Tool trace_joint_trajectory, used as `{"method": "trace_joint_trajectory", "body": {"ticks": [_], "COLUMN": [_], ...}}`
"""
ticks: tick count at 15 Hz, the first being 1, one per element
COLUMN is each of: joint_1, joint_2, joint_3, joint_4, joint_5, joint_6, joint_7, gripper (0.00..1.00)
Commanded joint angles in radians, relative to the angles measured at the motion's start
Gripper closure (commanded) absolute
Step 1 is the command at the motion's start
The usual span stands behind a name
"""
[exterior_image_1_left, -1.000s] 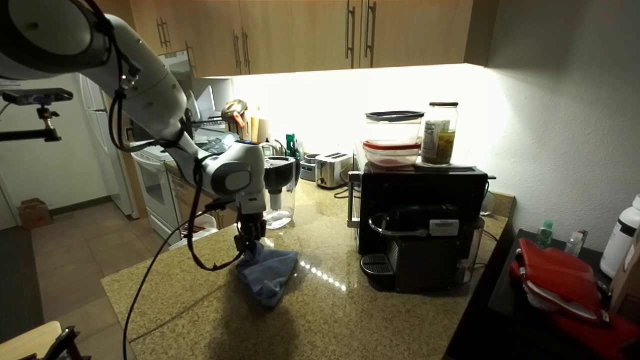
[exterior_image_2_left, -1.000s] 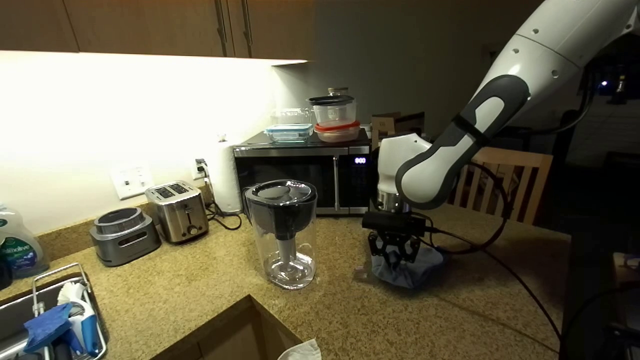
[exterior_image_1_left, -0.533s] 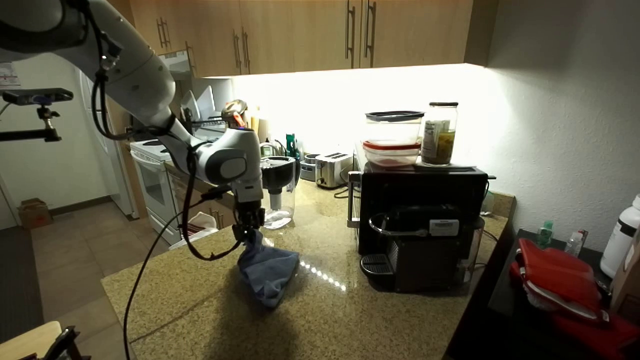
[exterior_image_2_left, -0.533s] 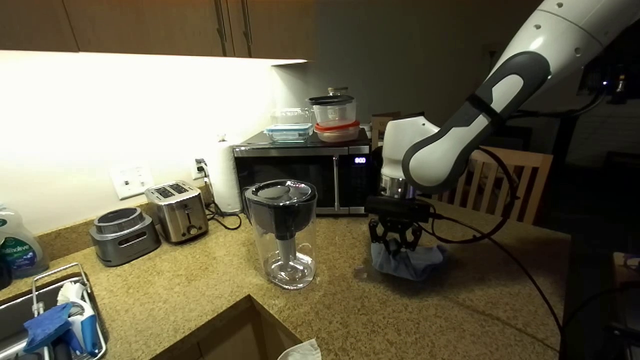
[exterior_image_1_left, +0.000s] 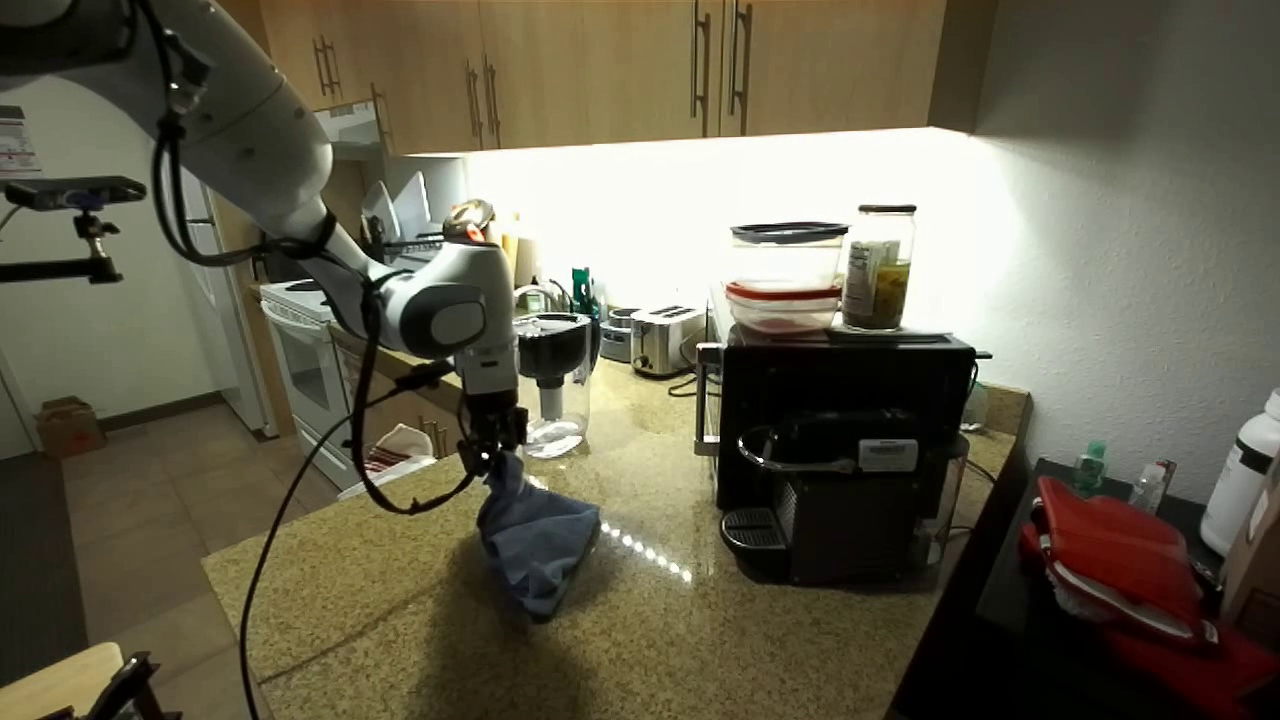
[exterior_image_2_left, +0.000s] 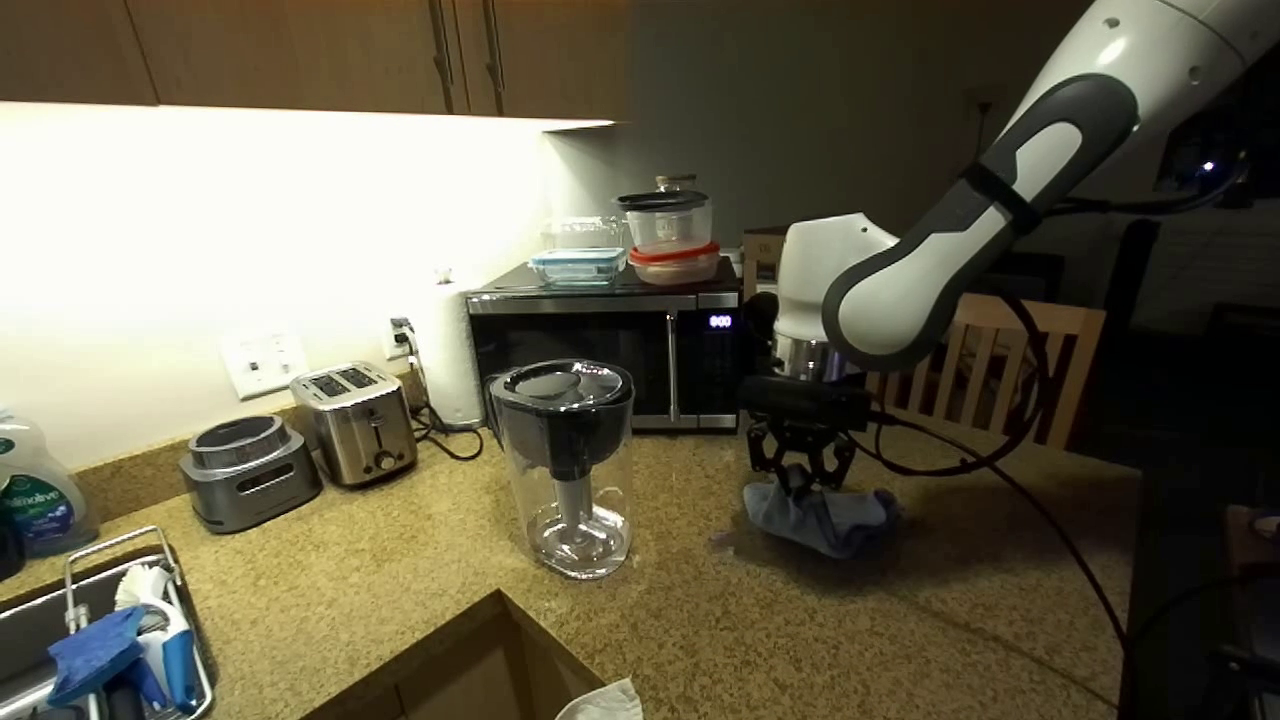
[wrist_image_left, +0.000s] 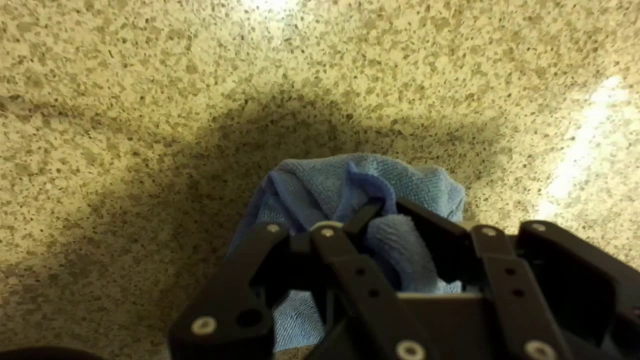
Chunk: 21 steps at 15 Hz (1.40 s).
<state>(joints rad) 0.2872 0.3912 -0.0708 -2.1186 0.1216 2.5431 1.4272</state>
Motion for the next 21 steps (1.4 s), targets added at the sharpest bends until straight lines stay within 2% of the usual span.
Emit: {"method": "trace_joint_trajectory", "body": {"ticks": [1, 21], "joint_1": [-0.006, -0.049], "joint_2": [-0.042, 0.047], "joint_3": [-0.009, -0.118], "joint_4": [-0.062, -0.046], "joint_5": [-0.056, -0.183], "joint_6": [0.017, -0.022], "joint_7": [0.094, 0.371], "gripper": [0.97, 0.97]}}
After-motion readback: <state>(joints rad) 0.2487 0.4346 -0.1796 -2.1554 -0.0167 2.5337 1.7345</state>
